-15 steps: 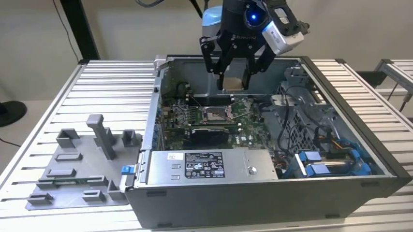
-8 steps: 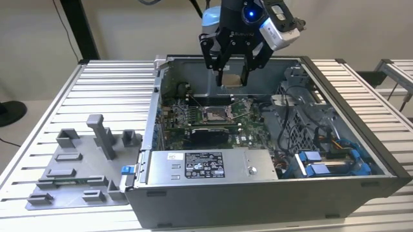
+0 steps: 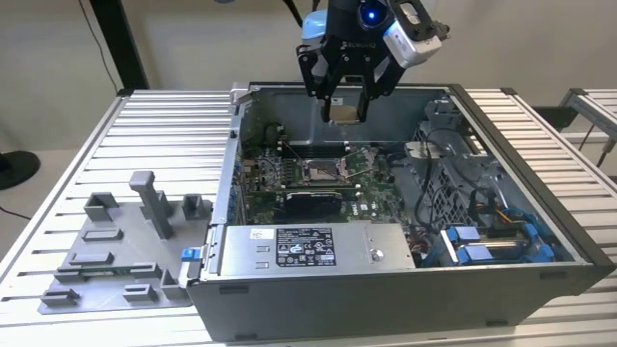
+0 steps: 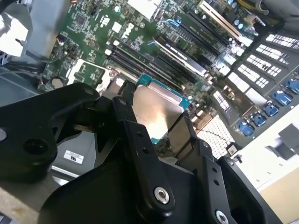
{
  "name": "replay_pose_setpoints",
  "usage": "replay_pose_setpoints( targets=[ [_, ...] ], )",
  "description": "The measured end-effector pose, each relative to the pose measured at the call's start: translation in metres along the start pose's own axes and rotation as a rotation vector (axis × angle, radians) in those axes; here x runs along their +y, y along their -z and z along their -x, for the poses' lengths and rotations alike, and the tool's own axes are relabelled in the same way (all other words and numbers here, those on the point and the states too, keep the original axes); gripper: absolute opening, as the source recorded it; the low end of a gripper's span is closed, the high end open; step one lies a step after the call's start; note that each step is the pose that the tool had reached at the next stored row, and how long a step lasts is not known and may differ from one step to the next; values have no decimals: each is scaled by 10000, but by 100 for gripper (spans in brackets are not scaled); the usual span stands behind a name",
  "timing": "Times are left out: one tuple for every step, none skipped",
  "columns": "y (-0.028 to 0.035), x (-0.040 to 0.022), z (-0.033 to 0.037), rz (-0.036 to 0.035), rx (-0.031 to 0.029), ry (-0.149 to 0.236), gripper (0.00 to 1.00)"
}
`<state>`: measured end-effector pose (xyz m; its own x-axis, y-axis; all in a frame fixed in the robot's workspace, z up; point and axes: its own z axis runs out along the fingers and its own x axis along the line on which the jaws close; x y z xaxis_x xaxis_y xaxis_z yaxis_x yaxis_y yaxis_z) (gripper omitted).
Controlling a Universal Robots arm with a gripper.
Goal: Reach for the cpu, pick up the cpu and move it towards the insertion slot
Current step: 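Pick up the cpu and move it towards the insertion slot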
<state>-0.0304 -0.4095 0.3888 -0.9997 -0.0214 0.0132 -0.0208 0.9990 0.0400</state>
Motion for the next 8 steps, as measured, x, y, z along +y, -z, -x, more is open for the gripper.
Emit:
replay_pose_setpoints(
  targets=[
    [-1, 15, 0, 0, 0, 0, 0],
    [-2, 28, 1, 0, 0, 0, 0],
    [-3, 40, 1, 0, 0, 0, 0],
    [-4, 51, 1, 1, -1, 1, 0],
    [-5, 59, 1, 1, 0, 1, 0],
    [-4, 63, 2, -1, 1, 1, 0],
    [-4, 63, 2, 0, 0, 2, 0],
    [-4, 63, 2, 0, 0, 2, 0]
  ],
)
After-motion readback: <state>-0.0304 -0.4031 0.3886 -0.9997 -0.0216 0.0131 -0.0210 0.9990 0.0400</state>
